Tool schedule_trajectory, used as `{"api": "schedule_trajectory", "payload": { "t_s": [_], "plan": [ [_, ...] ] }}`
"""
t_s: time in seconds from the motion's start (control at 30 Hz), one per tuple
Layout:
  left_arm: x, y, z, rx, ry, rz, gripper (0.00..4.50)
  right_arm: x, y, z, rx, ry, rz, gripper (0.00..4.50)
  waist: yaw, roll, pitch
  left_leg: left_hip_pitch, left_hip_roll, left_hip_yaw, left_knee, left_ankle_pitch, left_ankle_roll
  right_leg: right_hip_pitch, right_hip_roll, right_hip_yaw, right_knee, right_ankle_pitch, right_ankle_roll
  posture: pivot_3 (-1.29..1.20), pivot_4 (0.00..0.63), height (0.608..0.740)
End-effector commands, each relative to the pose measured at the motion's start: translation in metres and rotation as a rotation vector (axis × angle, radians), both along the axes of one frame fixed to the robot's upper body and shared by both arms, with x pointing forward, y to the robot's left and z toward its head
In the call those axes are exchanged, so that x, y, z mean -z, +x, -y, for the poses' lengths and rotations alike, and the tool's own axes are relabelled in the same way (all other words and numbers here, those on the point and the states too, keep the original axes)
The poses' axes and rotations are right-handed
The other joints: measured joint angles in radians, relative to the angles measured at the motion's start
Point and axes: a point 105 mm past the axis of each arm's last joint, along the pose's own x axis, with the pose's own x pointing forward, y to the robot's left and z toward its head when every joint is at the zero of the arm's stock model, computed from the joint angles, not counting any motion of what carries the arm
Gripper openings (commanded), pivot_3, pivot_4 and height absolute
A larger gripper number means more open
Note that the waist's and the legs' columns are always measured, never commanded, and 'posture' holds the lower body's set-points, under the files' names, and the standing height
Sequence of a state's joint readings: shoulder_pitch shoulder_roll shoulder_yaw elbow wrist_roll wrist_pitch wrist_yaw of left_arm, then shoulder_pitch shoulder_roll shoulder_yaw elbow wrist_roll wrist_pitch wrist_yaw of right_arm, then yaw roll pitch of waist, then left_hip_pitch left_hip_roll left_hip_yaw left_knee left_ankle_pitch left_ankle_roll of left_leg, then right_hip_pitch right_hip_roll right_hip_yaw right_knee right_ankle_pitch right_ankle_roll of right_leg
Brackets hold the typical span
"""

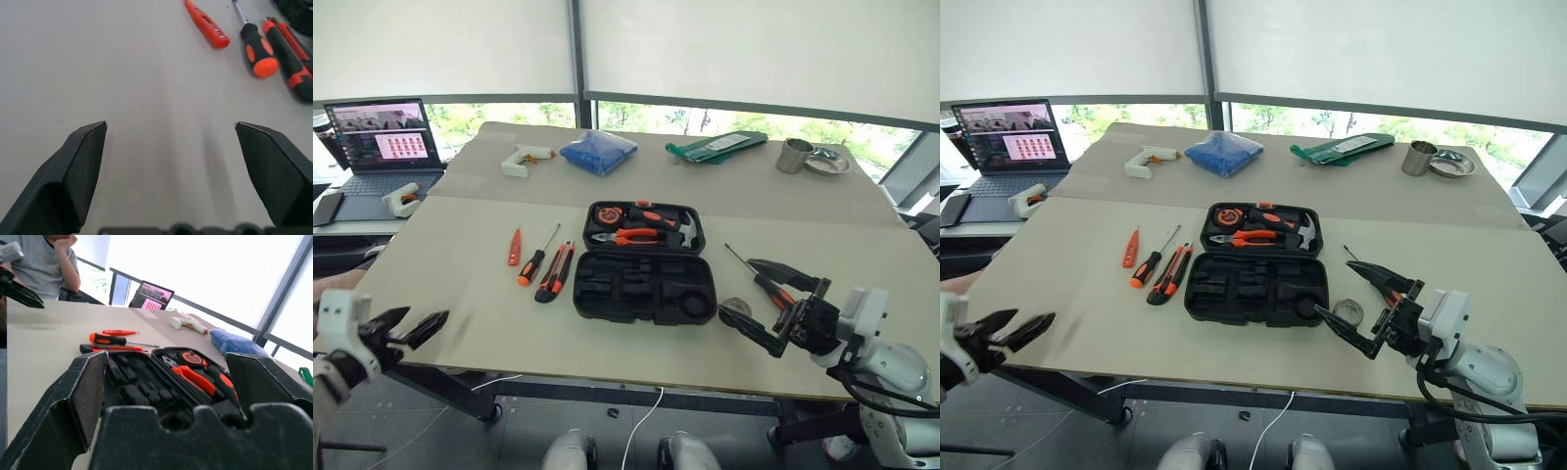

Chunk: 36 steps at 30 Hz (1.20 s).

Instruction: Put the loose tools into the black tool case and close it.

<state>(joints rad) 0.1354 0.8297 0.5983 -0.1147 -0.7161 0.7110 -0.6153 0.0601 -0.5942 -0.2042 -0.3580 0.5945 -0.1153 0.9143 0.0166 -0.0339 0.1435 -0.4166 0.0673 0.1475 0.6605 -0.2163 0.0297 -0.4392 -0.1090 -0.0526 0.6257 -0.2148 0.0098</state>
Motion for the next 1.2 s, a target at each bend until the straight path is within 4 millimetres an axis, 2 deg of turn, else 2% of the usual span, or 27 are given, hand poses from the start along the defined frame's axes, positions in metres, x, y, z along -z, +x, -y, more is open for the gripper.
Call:
{"api": "schedule_trajectory", "payload": {
  "t_s": [0.03,0.23,0.33,0.37,0.73,0.93,1.2],
  "plan": [
    [-0.013,0.013,0.020,0.031,0.006,-0.058,4.50,-0.014,-0.001,-0.004,-0.029,0.021,0.034,4.45,-0.003,0.000,0.000,0.000,0.000,0.000,0.000,0.000,0.000,0.000,0.000,0.000,0.000,0.000,0.000,0.00,0.150,0.739],
    [-0.024,0.048,0.049,0.028,0.014,-0.098,4.50,-0.007,0.003,-0.006,-0.035,0.016,0.003,4.45,-0.006,-0.001,0.000,0.000,-0.001,0.000,0.000,0.001,0.000,0.004,0.003,0.001,0.001,0.001,-0.001,0.00,0.150,0.739],
    [-0.022,0.065,0.064,0.043,0.034,-0.097,3.75,-0.004,0.002,-0.009,-0.040,0.011,-0.006,4.50,-0.008,-0.001,0.000,0.000,-0.001,0.000,0.000,0.002,0.003,0.005,0.005,0.002,0.002,0.006,0.002,0.00,0.150,0.739],
    [-0.020,0.071,0.068,0.045,0.054,-0.092,3.29,-0.003,0.002,-0.010,-0.043,0.010,-0.009,4.50,-0.008,-0.001,0.000,0.000,-0.002,0.000,0.000,0.002,0.003,0.005,0.005,0.002,0.002,0.006,0.002,0.00,0.150,0.739],
    [0.000,0.111,0.093,0.034,0.080,-0.137,3.29,-0.001,0.000,-0.014,-0.053,-0.003,-0.020,4.50,-0.006,-0.002,0.001,0.000,-0.002,0.000,0.000,0.004,0.005,0.005,0.008,0.004,0.002,0.006,0.002,0.00,0.150,0.739],
    [0.016,0.116,0.104,0.059,0.079,-0.176,3.29,-0.003,-0.001,-0.014,-0.047,-0.006,-0.018,4.50,-0.007,-0.002,0.001,0.001,-0.002,-0.001,0.000,0.006,0.008,0.006,0.007,0.004,0.002,0.006,0.001,0.00,0.150,0.739],
    [0.017,0.117,0.103,0.050,0.068,-0.181,3.29,-0.003,-0.001,-0.014,-0.044,-0.007,-0.015,4.50,-0.006,-0.002,0.001,0.001,-0.002,-0.001,0.001,0.006,0.008,0.006,0.007,0.004,0.003,0.006,0.001,0.00,0.150,0.739]
  ]
}}
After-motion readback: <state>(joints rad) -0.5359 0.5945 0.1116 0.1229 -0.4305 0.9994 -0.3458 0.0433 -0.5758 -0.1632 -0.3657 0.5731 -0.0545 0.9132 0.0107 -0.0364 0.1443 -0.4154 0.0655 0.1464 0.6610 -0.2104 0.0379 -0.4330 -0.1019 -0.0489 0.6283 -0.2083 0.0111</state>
